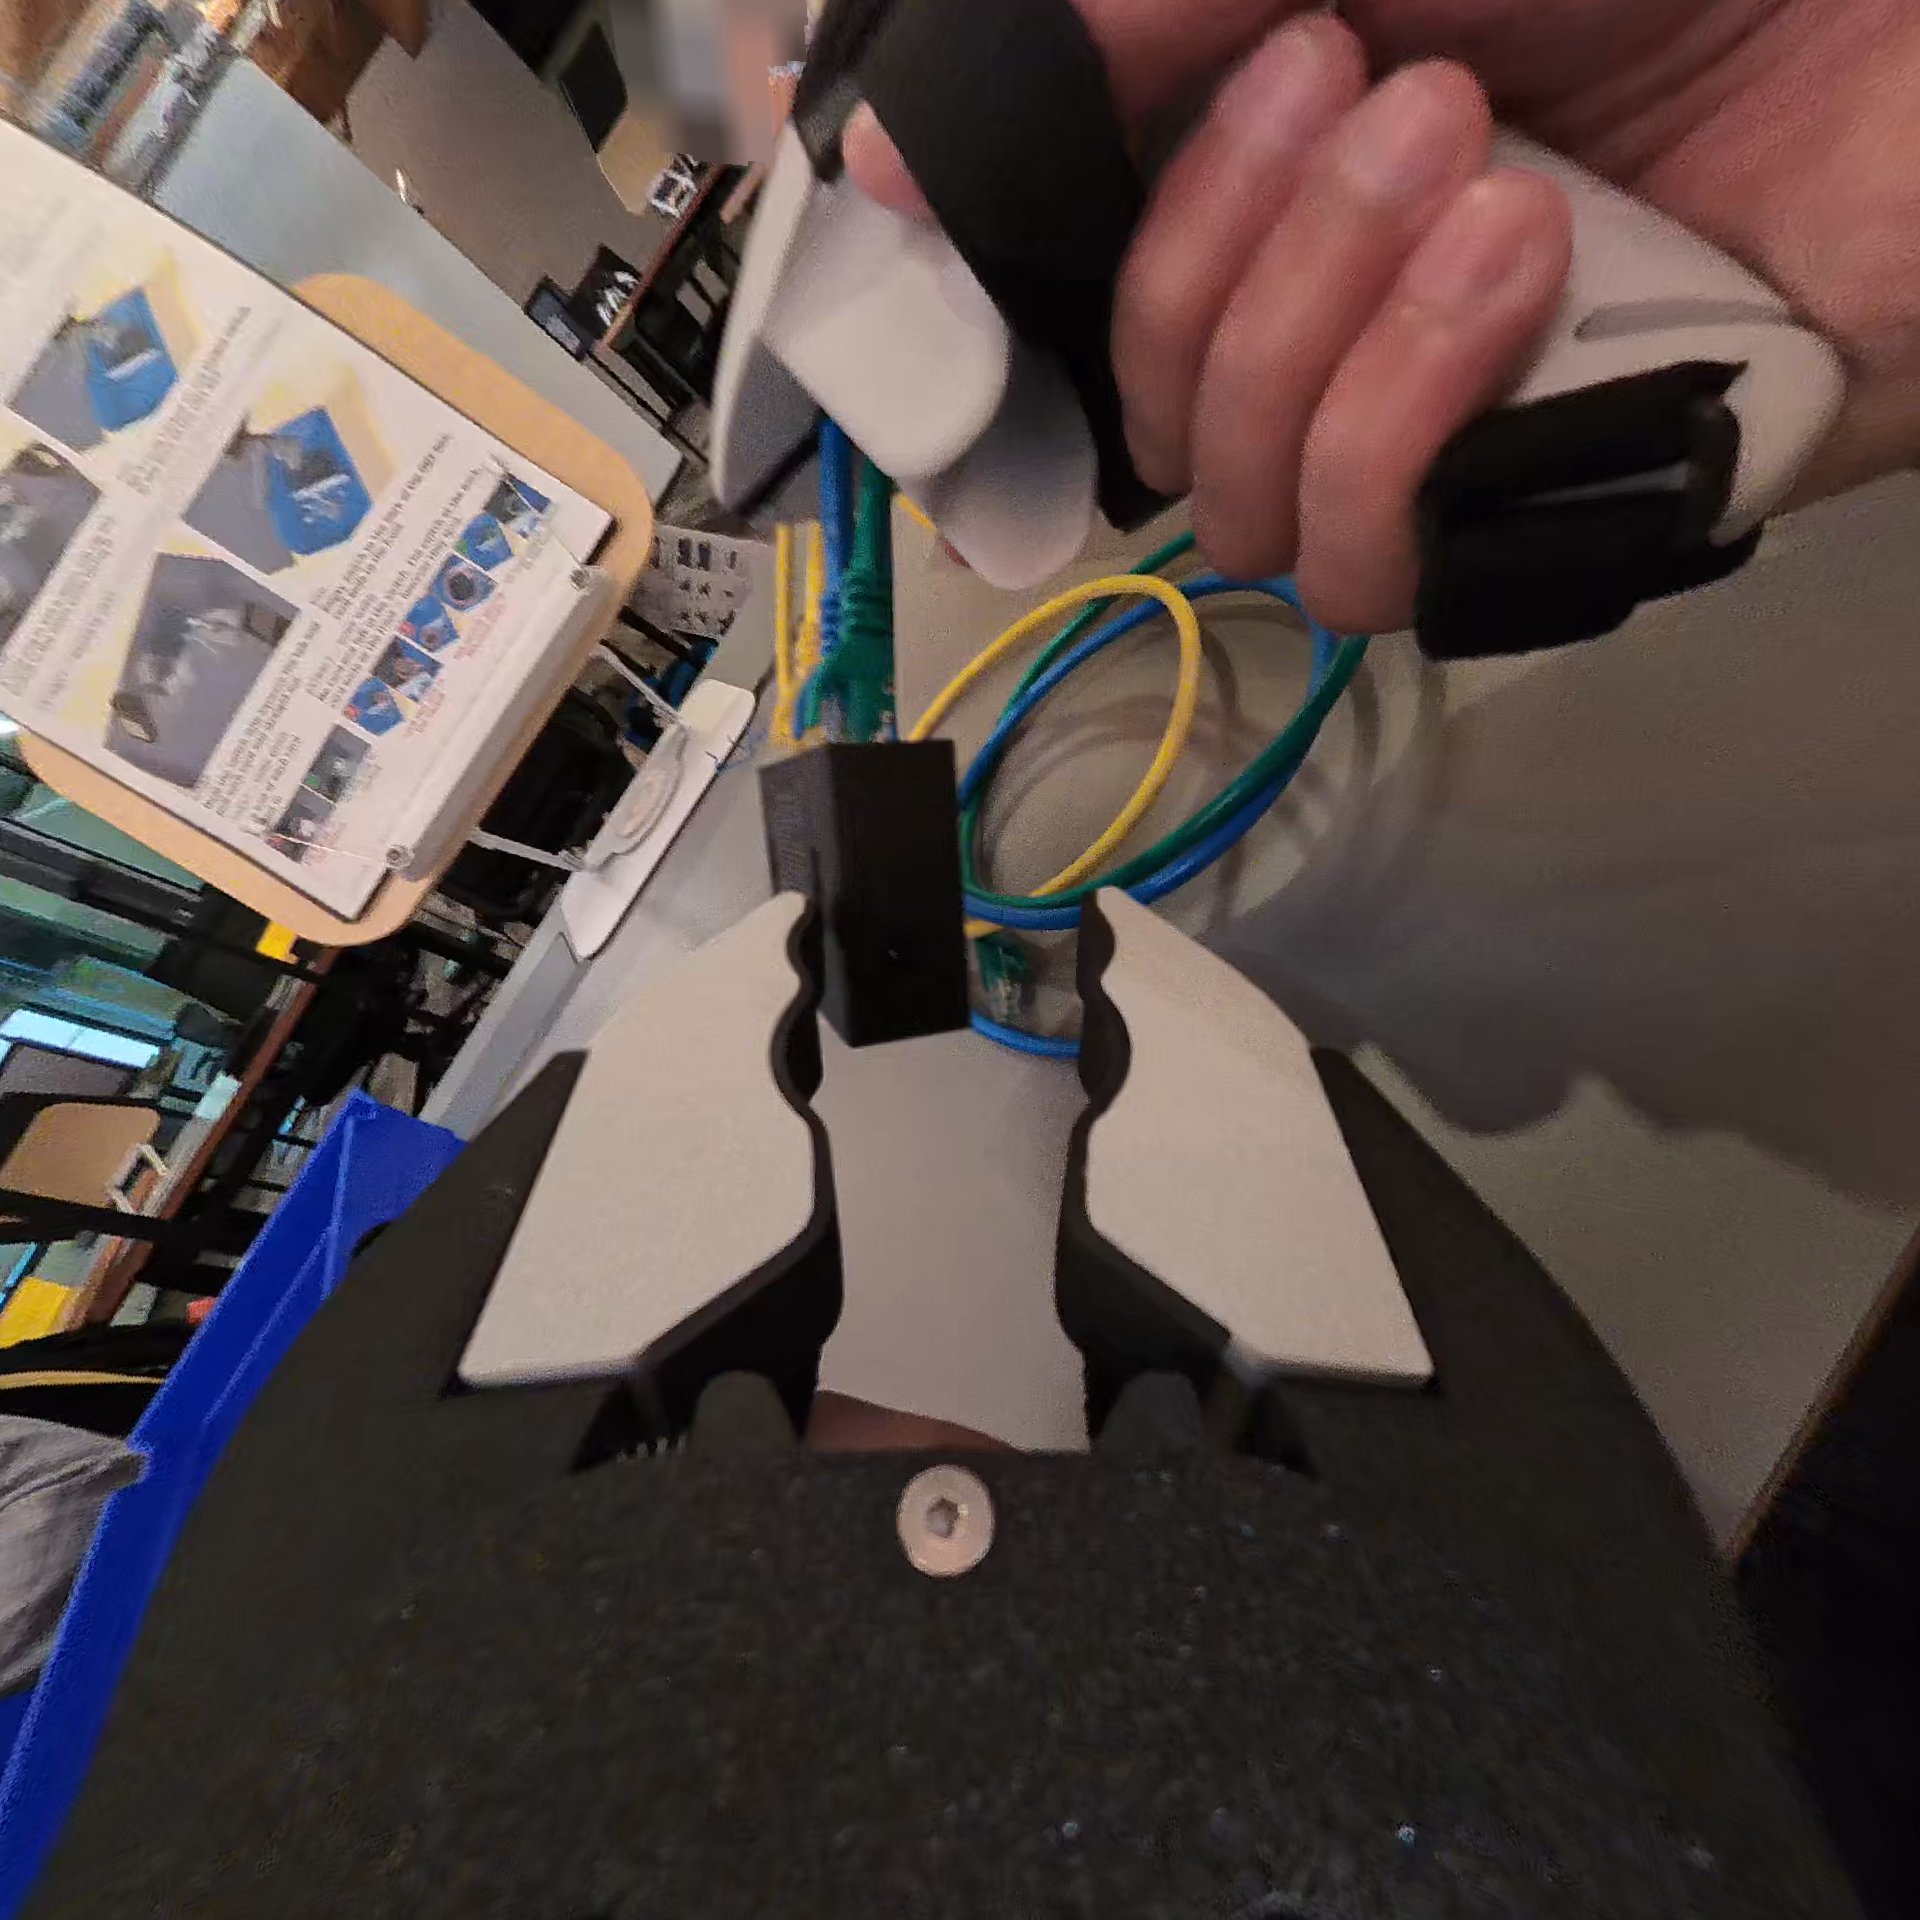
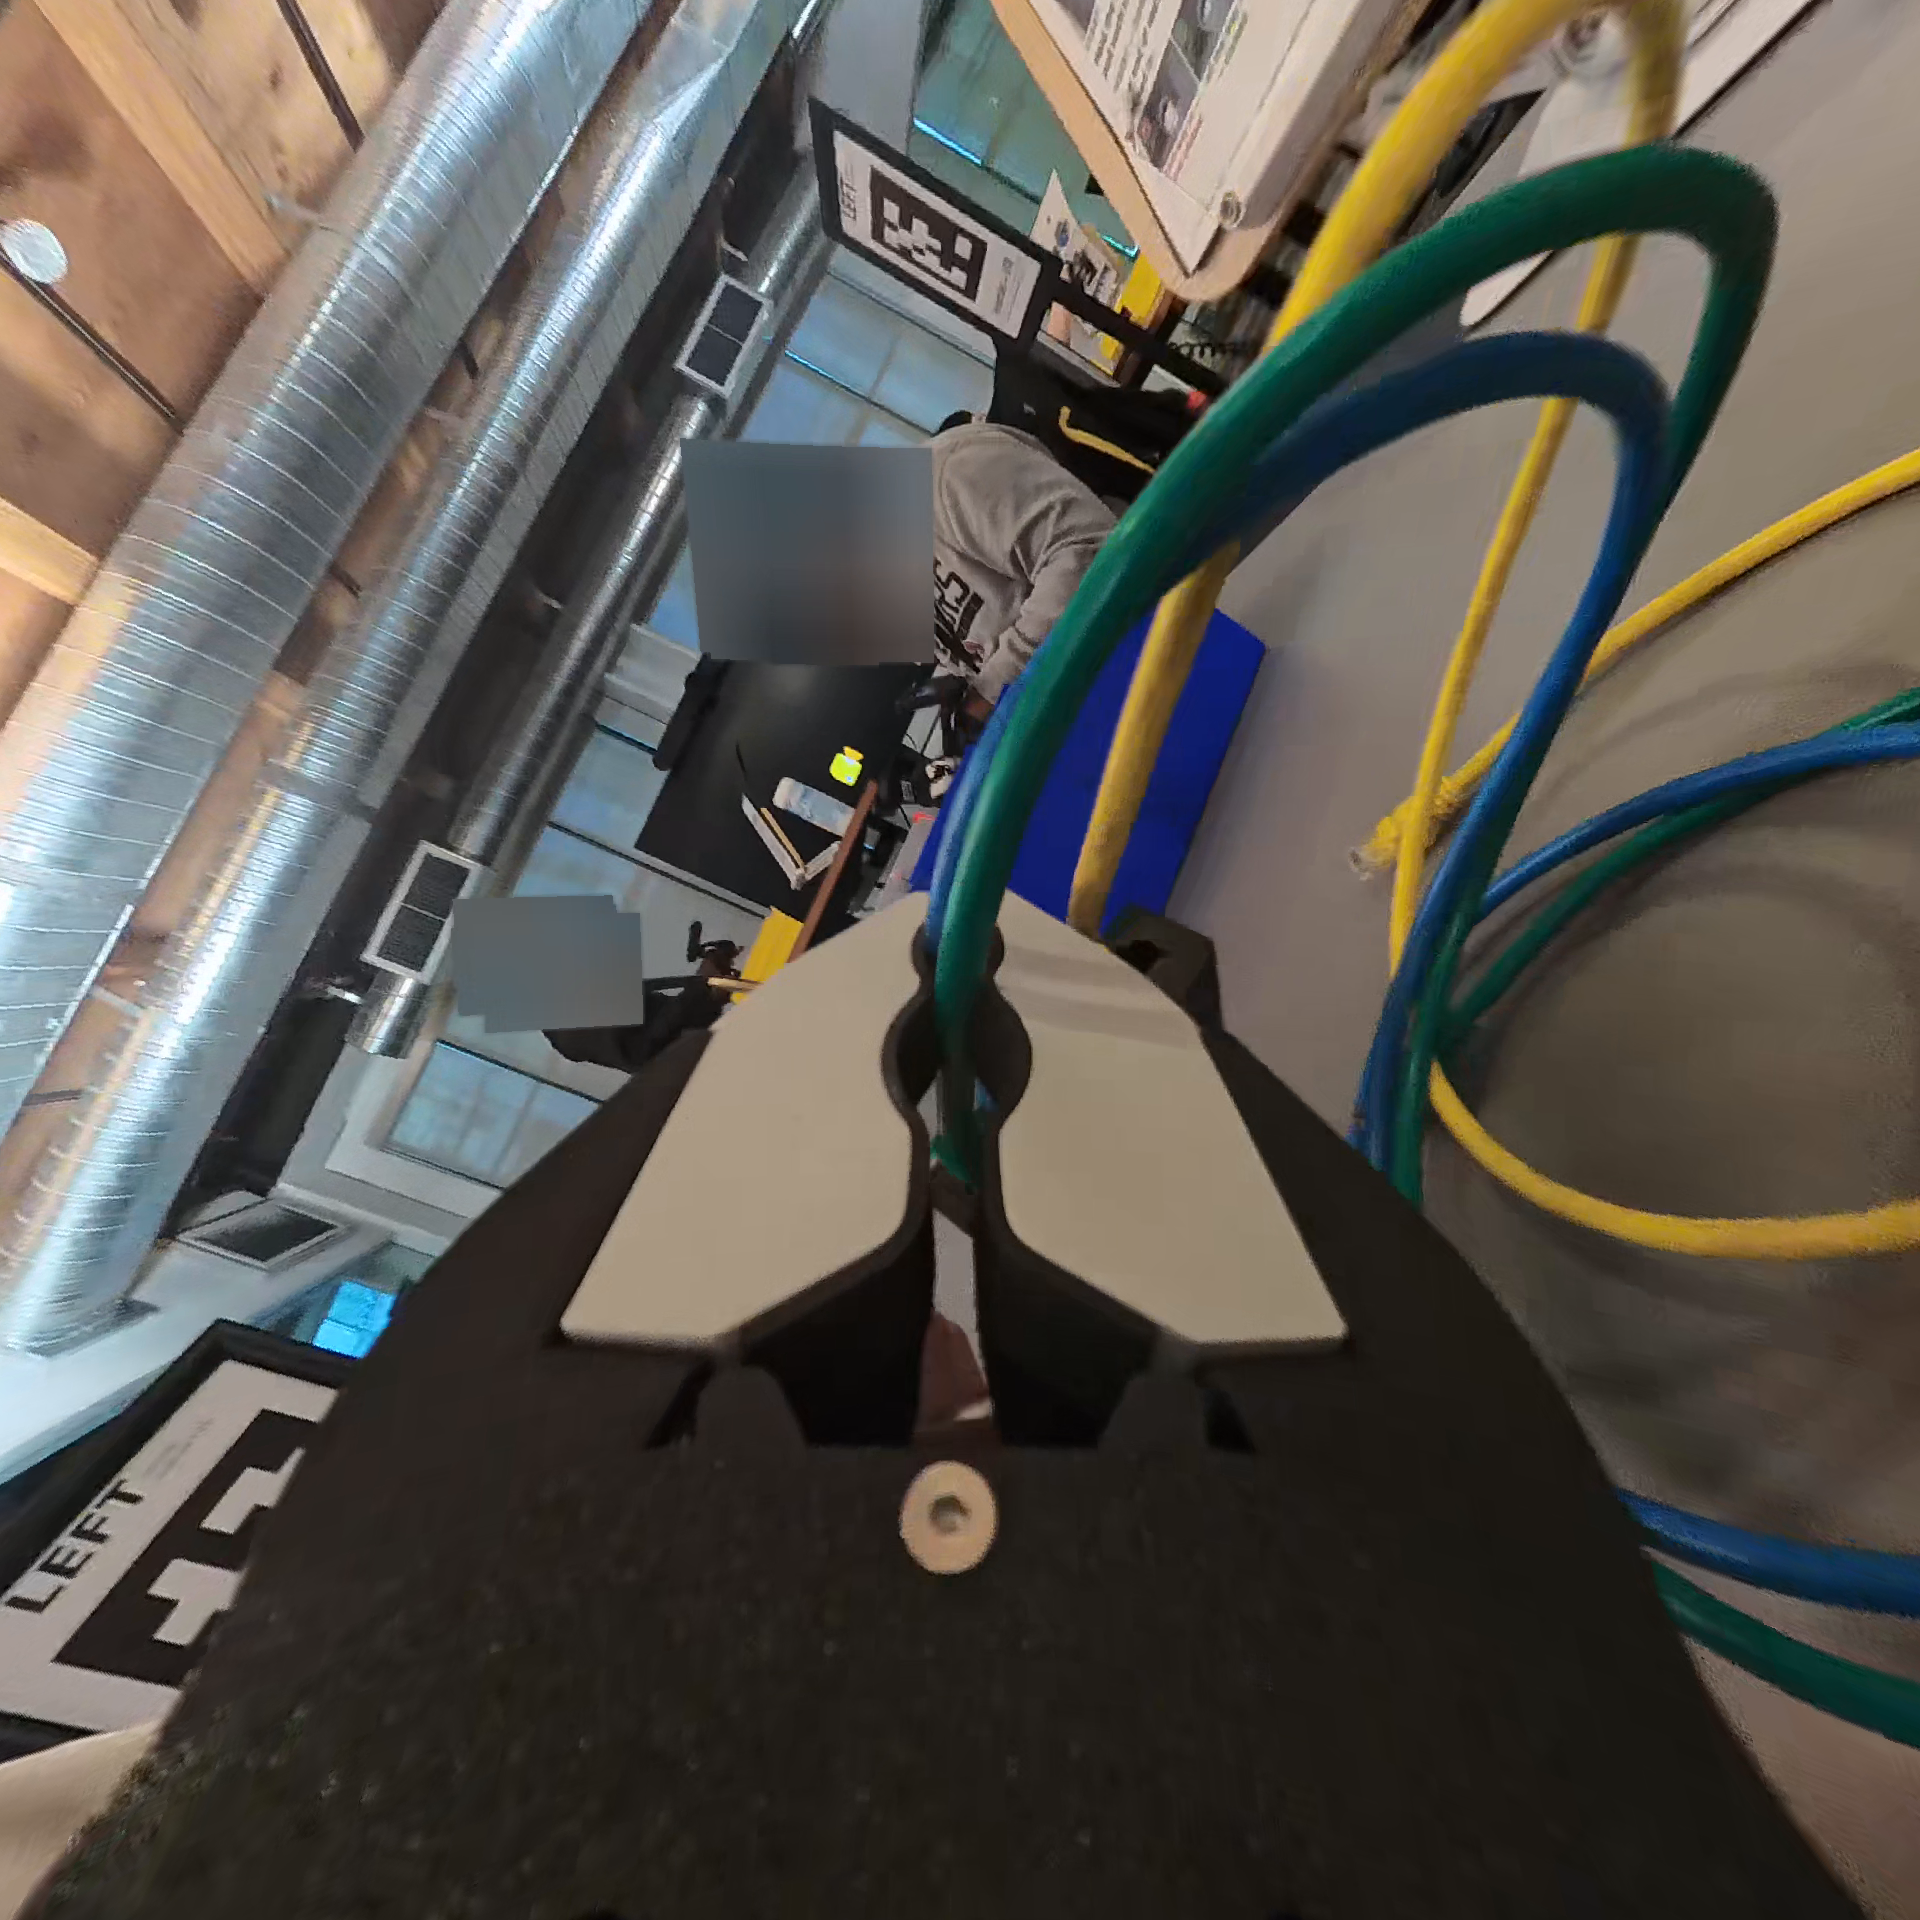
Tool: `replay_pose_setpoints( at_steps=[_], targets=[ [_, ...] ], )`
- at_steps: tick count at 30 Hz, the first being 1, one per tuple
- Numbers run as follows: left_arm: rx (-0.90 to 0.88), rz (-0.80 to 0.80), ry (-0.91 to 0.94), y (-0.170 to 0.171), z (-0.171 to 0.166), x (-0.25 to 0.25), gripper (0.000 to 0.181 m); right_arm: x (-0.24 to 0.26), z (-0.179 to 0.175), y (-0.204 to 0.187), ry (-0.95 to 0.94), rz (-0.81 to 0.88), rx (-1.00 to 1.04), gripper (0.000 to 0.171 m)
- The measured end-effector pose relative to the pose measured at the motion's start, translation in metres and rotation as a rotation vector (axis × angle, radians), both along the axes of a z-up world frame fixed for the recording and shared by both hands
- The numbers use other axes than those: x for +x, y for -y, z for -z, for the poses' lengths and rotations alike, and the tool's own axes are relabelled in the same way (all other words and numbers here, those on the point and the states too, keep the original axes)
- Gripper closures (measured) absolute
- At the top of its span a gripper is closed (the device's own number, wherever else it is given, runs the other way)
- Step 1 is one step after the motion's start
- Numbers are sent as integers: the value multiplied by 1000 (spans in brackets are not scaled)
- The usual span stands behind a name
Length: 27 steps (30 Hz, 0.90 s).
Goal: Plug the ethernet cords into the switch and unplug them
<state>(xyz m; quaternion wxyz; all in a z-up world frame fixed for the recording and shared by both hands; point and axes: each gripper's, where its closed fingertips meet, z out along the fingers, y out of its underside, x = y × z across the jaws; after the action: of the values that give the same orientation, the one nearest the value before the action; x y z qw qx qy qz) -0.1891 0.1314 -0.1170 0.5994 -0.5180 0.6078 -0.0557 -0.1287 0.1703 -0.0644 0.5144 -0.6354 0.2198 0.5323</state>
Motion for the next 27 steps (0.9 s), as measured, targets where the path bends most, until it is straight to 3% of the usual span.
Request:
replay_pose_setpoints(
  at_steps=[6, 12, 15, 19, 21, 24, 27],
  targets=[
    [40, -136, -44, -27, 7, 5, 131, -21, -7, 7, -30, -55, 8, 169],
    [166, -265, -100, -66, 4, -6, 145, -52, -4, 16, -8, -105, 4, 169],
    [140, -224, -140, -73, 3, -13, 147, -60, -3, 18, 16, -138, 8, 168],
    [265, -200, -179, -75, -5, -17, 149, -62, -4, 18, 78, -195, 28, 168],
    [260, -183, -193, -79, -4, -20, 149, -69, 0, 20, 156, -263, 43, 165],
    [204, -178, -204, -93, 0, -28, 149, -68, 9, 22, 295, -339, 53, 149],
    [34, -182, -164, -113, 2, -35, 150, -57, 14, 23, 416, -358, 45, 138]
  ],
)
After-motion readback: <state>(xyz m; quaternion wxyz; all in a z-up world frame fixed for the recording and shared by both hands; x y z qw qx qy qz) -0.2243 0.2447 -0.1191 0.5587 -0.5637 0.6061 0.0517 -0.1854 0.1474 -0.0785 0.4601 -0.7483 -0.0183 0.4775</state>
